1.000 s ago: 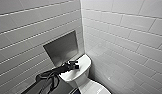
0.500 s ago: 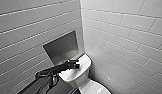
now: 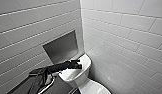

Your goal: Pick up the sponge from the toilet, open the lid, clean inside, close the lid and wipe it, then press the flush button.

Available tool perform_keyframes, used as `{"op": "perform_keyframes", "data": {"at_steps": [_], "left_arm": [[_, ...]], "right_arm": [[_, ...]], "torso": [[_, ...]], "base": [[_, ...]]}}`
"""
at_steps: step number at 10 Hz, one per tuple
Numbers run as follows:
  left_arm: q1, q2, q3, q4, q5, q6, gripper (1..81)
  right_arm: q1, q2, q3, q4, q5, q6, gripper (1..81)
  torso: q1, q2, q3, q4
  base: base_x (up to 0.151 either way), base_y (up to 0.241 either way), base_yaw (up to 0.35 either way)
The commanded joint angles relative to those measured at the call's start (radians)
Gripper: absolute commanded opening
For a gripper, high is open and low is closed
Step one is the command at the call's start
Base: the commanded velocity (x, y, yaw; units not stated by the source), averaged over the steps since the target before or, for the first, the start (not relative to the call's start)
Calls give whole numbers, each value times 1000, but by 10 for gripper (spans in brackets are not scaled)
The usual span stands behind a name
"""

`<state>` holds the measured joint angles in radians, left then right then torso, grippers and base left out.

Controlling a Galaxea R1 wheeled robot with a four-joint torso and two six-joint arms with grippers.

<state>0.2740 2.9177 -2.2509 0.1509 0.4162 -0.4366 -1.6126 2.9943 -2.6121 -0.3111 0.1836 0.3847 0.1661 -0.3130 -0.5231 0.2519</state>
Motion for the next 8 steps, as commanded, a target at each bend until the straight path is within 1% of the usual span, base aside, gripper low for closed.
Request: {"op": "perform_keyframes", "data": {"at_steps": [1, 3, 5, 6, 8], "left_arm": [[-204, -211, 213, -28, 29, -48, 10], [-206, -333, 379, -27, 9, -76, 10], [-201, -473, 575, -19, 9, -79, 10], [-189, -534, 649, -17, 9, -77, 10], [-131, -671, 847, -11, 10, -71, 10]], "right_arm": [[-17, 10, 18, -14, -65, -4, 10], [-14, 11, 18, -16, -66, -4, 10], [-11, 11, 15, -13, -66, -3, 10], [-2, 11, 14, -11, -69, -3, 10], [15, 11, 12, -11, -76, -3, 10]], "torso": [[0, 0, 0, 0], [0, 0, 0, 0], [0, 0, 0, 0], [0, 0, 0, 0], [0, 0, 0, 0]], "base": [[0, 0, 0], [0, 0, 0], [0, 0, 0], [0, 0, 0], [0, 0, 0]]}}
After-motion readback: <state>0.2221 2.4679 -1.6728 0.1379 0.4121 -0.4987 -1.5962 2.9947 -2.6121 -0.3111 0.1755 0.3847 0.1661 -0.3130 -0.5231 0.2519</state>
